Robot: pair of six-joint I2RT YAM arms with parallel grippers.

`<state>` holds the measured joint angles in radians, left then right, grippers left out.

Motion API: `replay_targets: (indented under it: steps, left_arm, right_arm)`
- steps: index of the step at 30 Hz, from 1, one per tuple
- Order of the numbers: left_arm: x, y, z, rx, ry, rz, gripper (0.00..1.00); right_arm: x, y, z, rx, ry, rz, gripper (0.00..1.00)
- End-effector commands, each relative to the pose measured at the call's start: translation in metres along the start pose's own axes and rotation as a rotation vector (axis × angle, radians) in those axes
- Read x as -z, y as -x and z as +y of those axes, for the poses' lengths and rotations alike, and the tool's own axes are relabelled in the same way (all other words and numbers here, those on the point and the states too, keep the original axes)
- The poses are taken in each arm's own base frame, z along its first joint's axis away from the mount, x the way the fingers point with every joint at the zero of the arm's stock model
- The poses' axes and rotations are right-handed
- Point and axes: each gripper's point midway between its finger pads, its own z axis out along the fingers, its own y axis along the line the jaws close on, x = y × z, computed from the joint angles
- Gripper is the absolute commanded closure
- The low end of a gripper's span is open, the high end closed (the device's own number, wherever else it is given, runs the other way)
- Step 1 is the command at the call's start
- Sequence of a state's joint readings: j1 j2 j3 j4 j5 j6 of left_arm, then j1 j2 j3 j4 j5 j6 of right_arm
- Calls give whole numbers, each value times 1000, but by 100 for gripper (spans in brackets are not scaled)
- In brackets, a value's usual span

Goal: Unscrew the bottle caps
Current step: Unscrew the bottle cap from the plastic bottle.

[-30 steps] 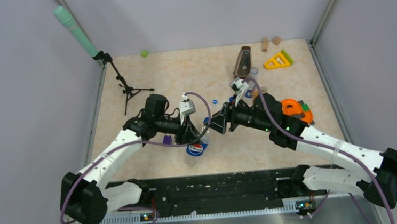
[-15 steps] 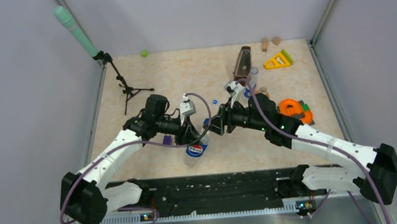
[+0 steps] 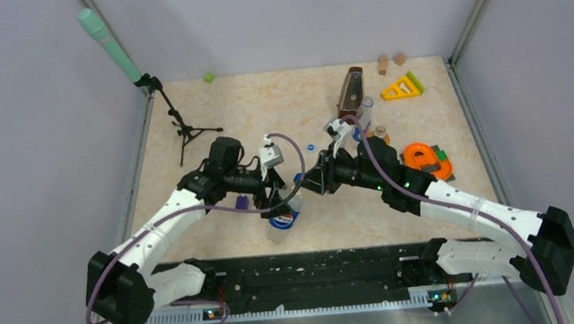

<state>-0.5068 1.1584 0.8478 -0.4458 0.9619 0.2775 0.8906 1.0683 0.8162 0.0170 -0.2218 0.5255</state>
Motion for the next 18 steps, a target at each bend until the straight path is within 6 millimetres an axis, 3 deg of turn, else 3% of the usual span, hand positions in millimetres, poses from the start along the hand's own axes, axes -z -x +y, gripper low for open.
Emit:
replay_targets:
  steps: [1, 5, 10, 15, 18]
  left_arm:
    - [5, 26, 16, -97, 134, -128, 3]
    - [10, 40, 7, -189, 151, -283, 2]
    - [12, 33, 3, -187, 161, -316, 2]
    - [5, 28, -14, -185, 43, -342, 1]
    - [1, 25, -14, -157, 19, -320, 1]
  right_arm:
    - [1, 3, 7, -24, 26, -52, 94]
    - [6, 12, 7, -74, 33, -137, 96]
    - [21, 21, 26, -80, 155, -238, 96]
    - [29, 24, 40, -62, 243, -277, 97]
    - [33, 25, 44, -61, 277, -298, 97]
